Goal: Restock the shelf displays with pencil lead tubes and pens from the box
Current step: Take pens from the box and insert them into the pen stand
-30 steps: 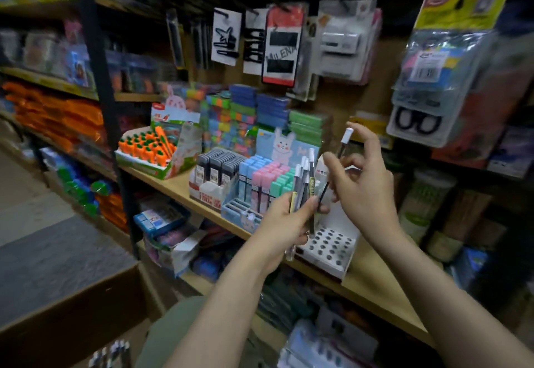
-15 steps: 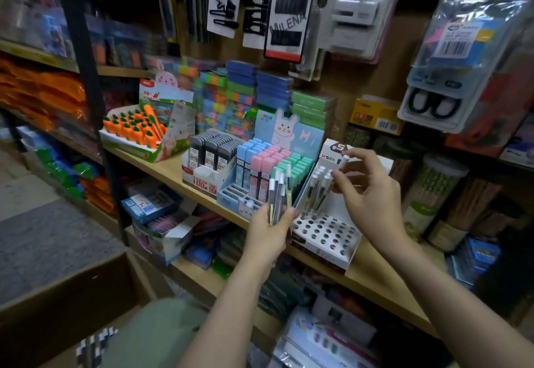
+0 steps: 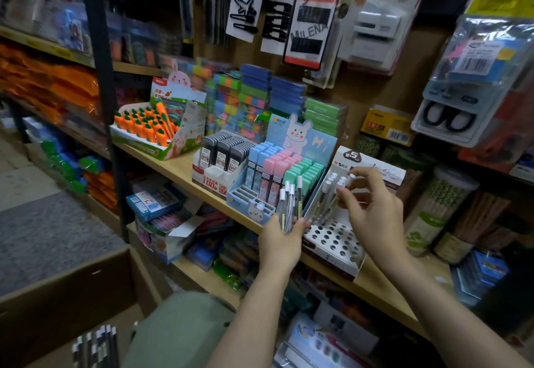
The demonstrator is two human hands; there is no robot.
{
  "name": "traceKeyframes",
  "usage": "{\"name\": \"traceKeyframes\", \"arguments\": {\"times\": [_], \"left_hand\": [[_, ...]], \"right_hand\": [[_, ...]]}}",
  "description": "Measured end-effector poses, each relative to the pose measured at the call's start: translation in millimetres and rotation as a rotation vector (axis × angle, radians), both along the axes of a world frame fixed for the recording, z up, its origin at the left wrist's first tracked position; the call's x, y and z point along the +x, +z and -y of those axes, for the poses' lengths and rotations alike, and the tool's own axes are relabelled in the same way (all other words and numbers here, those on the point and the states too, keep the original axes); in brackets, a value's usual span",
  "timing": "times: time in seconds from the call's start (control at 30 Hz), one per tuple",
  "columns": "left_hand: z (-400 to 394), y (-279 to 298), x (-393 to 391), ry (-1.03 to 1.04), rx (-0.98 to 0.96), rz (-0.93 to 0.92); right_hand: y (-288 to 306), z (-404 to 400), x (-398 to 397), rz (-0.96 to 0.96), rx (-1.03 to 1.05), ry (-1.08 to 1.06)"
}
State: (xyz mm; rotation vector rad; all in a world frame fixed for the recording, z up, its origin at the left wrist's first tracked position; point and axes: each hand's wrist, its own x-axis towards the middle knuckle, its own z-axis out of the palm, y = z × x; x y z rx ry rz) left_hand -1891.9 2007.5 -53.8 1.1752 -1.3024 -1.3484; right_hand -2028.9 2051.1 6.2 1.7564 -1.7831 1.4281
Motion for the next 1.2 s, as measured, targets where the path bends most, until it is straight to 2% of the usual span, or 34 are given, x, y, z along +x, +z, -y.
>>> {"name": "traceKeyframes", "arguments": {"times": [0.1, 0.23, 0.4, 0.47, 0.57, 0.73, 0.8, 0.87, 0.97, 1.03, 1.2], "left_hand": [[-4, -1, 1, 0.005, -0.019, 0.181], [-5, 0, 2, 0.041, -0.058, 0.17], [-5, -1, 0, 0.031, -0.004, 0.131], [-4, -1, 0, 0.035, 0.019, 0.032], [-7, 4, 4, 0.022, 0.079, -0.235], [-13, 14, 12, -0.078, 0.102, -0.408], [-16, 17, 15, -0.156, 0.117, -0.439], [-16, 19, 16, -0.247, 0.115, -0.463], [-20, 21, 15, -0.411, 0.091, -0.417], [-23, 22, 13, -0.493, 0.085, -0.373], [-25, 24, 13, -0.483, 0.096, -0.345]], "right_hand": [[-2, -4, 2, -0.042, 0.02, -0.021], [-2, -3, 5, -0.064, 0.045, -0.05], [-7, 2, 11, -0.138, 0.068, -0.064], [-10, 1, 10, -0.152, 0.042, -0.077], [-10, 1, 10, -0.164, 0.046, -0.092], [-10, -2, 14, -0.137, 0.095, -0.113], [-7, -7, 13, -0.102, 0.062, -0.124], [1, -13, 12, 0.018, 0.05, -0.046], [18, -19, 15, 0.202, 0.173, 0.158], [27, -22, 15, 0.229, 0.229, 0.235], [37, -30, 5, 0.305, 0.189, 0.288]]}}
